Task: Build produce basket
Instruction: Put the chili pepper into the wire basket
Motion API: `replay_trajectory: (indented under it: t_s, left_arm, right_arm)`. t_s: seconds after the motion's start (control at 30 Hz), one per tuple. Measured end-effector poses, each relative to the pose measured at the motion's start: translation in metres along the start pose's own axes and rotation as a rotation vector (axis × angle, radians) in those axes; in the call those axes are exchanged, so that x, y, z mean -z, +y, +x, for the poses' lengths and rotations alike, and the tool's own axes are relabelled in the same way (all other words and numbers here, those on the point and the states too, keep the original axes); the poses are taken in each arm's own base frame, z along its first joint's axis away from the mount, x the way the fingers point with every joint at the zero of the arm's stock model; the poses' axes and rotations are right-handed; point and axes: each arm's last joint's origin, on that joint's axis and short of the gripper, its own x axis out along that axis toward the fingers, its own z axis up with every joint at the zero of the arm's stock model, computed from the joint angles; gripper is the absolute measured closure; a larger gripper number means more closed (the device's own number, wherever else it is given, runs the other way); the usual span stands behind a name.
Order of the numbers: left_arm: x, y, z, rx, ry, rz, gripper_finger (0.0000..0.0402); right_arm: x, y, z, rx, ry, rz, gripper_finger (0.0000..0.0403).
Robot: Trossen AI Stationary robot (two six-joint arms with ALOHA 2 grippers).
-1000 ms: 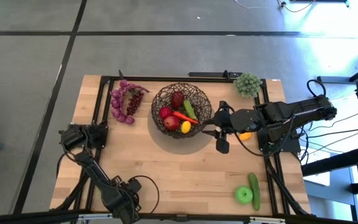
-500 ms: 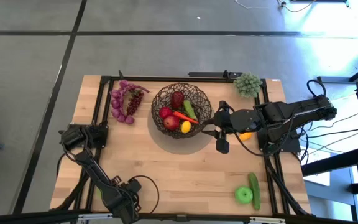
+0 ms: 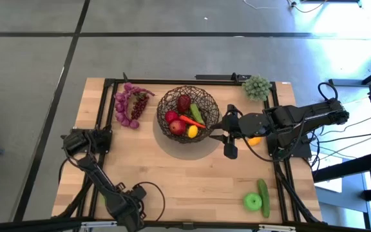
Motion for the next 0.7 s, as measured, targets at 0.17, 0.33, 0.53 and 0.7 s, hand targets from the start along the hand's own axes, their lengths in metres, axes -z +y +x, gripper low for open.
replay_trajectory:
  t_s: [0.17,0.33,0.53,0.7]
  left_arm:
    - [-0.001,0.000,-0.002,0.004,0.019,-0.005,0.0297]
    - [-0.006,0.000,-0.012,0.035,-0.003,-0.013,0.0298]
    - [-0.017,0.002,-0.030,0.091,-0.060,-0.040,0.0299]
    - [-0.031,0.004,-0.040,0.109,-0.086,-0.042,0.0299]
  right_arm:
    - [-0.001,0.000,0.000,-0.001,-0.006,0.002,0.0248]
    - [-0.002,0.000,0.000,-0.005,-0.024,0.010,0.0248]
    - [-0.004,0.000,0.000,-0.006,-0.039,-0.020,0.0248]
    - [-0.004,0.000,0.000,0.009,-0.042,-0.041,0.0248]
